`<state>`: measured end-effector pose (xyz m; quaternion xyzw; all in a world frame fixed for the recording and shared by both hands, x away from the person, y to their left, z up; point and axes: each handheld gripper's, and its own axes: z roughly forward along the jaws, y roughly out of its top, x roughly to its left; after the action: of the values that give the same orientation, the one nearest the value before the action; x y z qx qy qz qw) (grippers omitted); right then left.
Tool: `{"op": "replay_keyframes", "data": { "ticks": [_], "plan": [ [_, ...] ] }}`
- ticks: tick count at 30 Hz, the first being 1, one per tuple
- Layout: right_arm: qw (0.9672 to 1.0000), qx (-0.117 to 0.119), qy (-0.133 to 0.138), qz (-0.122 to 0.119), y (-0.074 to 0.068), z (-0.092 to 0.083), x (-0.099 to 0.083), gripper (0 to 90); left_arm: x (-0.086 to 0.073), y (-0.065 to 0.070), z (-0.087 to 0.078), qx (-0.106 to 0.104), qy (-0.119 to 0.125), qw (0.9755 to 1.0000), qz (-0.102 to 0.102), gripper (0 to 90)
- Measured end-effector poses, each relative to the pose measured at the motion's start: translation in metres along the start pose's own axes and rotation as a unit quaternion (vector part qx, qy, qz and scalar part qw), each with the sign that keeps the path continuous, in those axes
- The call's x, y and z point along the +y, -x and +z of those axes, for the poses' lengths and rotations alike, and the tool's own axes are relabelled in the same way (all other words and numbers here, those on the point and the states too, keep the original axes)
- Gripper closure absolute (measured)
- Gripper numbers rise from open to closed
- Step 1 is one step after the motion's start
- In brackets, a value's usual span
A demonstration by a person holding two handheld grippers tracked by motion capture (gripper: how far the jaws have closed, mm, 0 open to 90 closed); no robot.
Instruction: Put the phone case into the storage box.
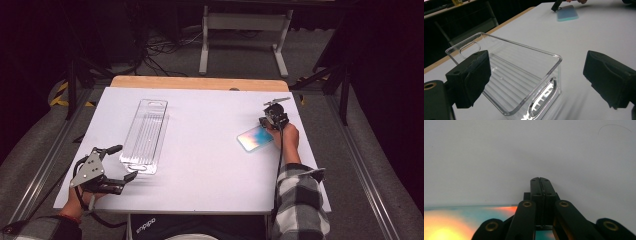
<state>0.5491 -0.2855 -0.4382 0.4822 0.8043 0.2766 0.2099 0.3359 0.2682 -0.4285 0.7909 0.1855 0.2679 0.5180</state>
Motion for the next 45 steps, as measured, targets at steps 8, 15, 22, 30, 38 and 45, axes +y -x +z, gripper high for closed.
{"op": "replay_keyframes", "data": {
  "ticks": [8, 15, 22, 30, 38, 45],
  "plan": [
    [0.9990, -0.005, -0.037, -0.027, -0.005, -0.005, 0.000, 90.0, 0.000, 0.000, -0.001, -0.001, 0.002, 1.0000, -0.005, 8.5],
    [0.9991, 0.012, -0.038, -0.016, -0.004, -0.016, -0.013, 90.0, 0.001, 0.002, 0.000, -0.001, 0.000, 1.0000, 0.004, 8.6],
    [0.9983, 0.036, -0.047, -0.003, 0.000, -0.032, -0.030, 90.0, 0.001, 0.003, 0.001, -0.006, -0.006, 0.9999, 0.006, 8.7],
    [0.9969, 0.059, -0.052, -0.003, 0.000, -0.052, -0.052, 90.0, 0.001, 0.004, 0.001, -0.007, -0.007, 0.9999, 0.008, 8.8],
    [0.9958, 0.072, -0.054, -0.018, -0.005, -0.069, -0.071, 88.3, 0.002, 0.005, 0.001, -0.007, -0.008, 0.9999, 0.012, 8.8],
    [0.9949, 0.073, -0.058, -0.038, -0.016, -0.078, -0.080, 86.6, 0.003, 0.005, 0.001, -0.008, -0.010, 0.9997, 0.020, 8.8]
  ]
}}
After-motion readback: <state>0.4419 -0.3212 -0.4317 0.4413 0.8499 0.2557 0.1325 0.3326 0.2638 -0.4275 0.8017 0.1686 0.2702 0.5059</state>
